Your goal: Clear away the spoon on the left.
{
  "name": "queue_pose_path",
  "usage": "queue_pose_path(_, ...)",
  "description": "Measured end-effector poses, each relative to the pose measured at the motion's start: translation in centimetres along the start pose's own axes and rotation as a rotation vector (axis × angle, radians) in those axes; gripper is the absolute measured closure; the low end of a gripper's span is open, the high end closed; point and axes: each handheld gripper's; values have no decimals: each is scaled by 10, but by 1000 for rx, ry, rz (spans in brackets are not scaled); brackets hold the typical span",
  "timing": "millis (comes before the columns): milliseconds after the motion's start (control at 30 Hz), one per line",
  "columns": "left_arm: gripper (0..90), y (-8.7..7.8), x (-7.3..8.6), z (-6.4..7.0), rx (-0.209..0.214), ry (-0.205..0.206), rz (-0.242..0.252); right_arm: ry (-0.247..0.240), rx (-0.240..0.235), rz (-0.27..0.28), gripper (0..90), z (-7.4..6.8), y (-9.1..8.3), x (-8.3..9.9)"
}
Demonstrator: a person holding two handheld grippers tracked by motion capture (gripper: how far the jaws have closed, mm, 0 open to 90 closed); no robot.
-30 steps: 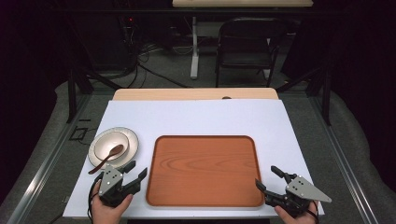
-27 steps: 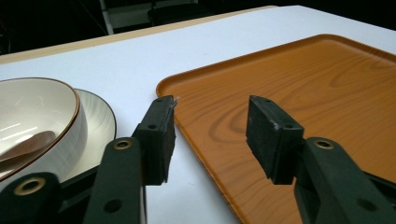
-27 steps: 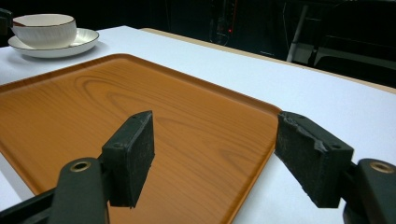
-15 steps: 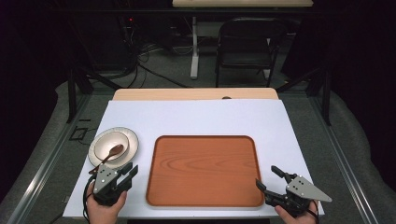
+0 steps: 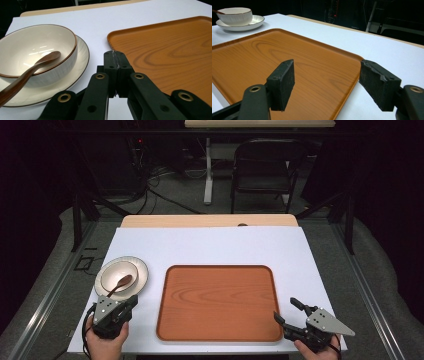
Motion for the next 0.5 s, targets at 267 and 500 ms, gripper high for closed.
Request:
queue_pose_path(267,890,-5,1,-9,-34,-54,8,2,1,1,280,0,0,0)
queue_pose_path(500,890,-9,2,-16,-55,-84,15,4,0,-1,280,1,0,0)
Point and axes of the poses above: each handheld gripper's, and its own axes: y roughly forward along the jaws, x roughly out of its underside, z roughly to its right, and after that the axes turned 13 degrees about x, right-handed
